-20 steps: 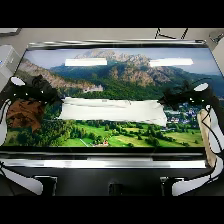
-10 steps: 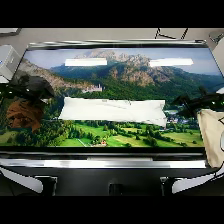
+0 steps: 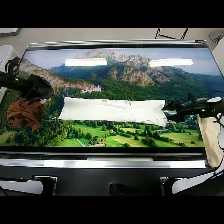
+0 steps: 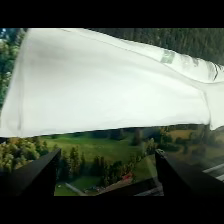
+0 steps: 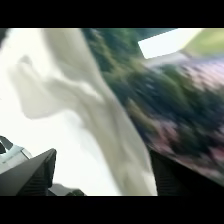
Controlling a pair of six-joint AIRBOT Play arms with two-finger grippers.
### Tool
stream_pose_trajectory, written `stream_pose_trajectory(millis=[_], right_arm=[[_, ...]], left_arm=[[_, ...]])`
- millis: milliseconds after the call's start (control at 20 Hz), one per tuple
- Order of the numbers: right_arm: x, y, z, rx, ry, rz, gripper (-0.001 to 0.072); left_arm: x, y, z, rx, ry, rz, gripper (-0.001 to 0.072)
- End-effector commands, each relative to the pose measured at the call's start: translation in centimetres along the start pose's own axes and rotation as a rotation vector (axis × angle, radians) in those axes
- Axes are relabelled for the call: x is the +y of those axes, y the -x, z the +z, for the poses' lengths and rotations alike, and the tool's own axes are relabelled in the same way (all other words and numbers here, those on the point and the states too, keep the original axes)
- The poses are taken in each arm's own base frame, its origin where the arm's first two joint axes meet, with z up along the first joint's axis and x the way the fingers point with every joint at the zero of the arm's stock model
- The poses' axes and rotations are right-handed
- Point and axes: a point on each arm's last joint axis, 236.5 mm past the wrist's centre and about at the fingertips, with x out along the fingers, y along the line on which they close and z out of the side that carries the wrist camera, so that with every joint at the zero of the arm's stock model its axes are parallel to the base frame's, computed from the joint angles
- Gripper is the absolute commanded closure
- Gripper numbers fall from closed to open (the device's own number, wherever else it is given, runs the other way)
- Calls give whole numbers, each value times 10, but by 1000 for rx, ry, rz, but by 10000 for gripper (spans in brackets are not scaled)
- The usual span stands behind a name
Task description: Fold the clothes and pants, and hang the long-sleeved shirts on hangers.
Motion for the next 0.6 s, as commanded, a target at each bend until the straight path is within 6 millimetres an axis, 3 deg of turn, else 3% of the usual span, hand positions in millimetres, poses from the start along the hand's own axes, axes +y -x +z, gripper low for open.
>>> stream_pose_trajectory(millis=[0,50,100,150,200,250,350,400,550], right_arm=[[26,-36,7,-34,78,5,38],[32,-44,2,-18,96,0,135],[39,-49,-3,0,115,-1,369],[46,-51,-8,22,134,4,651],[57,-48,-16,58,161,18,670],[70,-41,-22,80,192,31,670],[100,-22,-27,63,238,45,671],[117,-8,-31,39,254,53,671],[162,31,-60,-5,314,68,670]], left_arm=[[-45,-14,-14,25,-99,-14,49],[-57,-23,-15,27,-126,-19,49],[-71,-33,-14,16,-156,-27,50],[-86,-44,-13,-1,-185,-37,53],[-103,-59,-13,-19,-218,-48,63],[-119,-75,-15,-31,-249,-61,140],[-151,-116,-19,-64,-299,-86,614],[-167,-143,-25,-76,-317,-99,686],[-184,-224,-62,14,-298,-97,686]])
